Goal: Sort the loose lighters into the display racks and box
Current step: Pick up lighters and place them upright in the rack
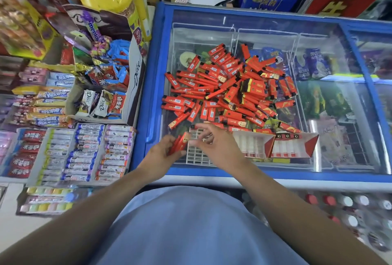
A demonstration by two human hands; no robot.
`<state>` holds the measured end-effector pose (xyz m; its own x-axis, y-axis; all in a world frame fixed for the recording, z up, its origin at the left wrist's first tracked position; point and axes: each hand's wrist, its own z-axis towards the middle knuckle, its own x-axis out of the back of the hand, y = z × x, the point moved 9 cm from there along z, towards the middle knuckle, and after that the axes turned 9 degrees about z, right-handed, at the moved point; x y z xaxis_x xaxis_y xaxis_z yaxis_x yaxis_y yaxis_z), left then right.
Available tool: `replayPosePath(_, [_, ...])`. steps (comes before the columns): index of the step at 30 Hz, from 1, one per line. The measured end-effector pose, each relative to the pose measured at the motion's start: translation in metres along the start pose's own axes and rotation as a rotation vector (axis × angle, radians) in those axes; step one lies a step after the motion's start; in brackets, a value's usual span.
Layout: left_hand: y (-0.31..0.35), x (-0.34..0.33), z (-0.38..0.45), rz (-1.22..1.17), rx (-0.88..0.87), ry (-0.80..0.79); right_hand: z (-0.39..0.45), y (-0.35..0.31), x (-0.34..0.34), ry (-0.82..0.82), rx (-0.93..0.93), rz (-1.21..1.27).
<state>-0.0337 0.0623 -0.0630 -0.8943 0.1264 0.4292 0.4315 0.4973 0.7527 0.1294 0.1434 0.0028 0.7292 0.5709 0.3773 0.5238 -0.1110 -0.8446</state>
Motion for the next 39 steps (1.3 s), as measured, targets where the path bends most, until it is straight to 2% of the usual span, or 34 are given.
replayPosePath(2, [0.007,-0.012,-0.007,-0.032,-0.029,-0.076,-0.001,-0.002,-0.006,-0.018,-0.003,0.025])
replayPosePath(5, [0.018,-0.022,-0.012,-0.088,-0.034,-0.099,-0.001,0.004,-0.005,-0.014,-0.02,0.042])
replayPosePath(7, [0.023,-0.022,-0.011,-0.115,-0.009,-0.073,-0.004,0.019,0.001,0.0,-0.131,0.212])
replayPosePath(10, [0.029,-0.021,-0.007,-0.233,0.054,-0.042,-0.012,0.038,0.011,0.075,-0.33,0.643])
replayPosePath(13, [0.037,-0.029,-0.005,-0.502,0.117,-0.074,-0.016,0.046,0.016,0.072,-0.39,0.768])
replayPosePath(15, [0.042,-0.027,-0.002,-0.569,0.144,-0.046,-0.018,0.043,0.014,-0.037,-0.385,0.665])
replayPosePath(18, [0.05,-0.027,0.0,-0.531,0.138,-0.037,-0.023,0.038,0.0,-0.225,-0.364,0.461])
replayPosePath(21, [0.049,-0.027,0.001,-0.482,0.148,-0.008,-0.019,0.036,-0.003,-0.254,-0.302,0.303])
replayPosePath(24, [0.034,-0.018,0.002,-0.432,0.203,0.084,-0.01,0.041,0.008,-0.184,-0.265,0.108])
replayPosePath(27, [0.028,-0.014,0.001,-0.435,0.202,0.104,-0.001,0.049,0.027,-0.005,-0.288,0.062])
replayPosePath(29, [0.027,-0.013,0.0,-0.44,0.188,0.106,0.006,0.044,0.033,0.063,-0.236,0.021])
replayPosePath(35, [0.029,-0.009,0.001,-0.343,0.149,0.13,0.029,0.007,0.03,0.171,0.032,-0.256])
replayPosePath(39, [0.031,-0.005,0.001,-0.289,0.138,0.145,0.039,-0.002,0.023,0.165,0.103,-0.391])
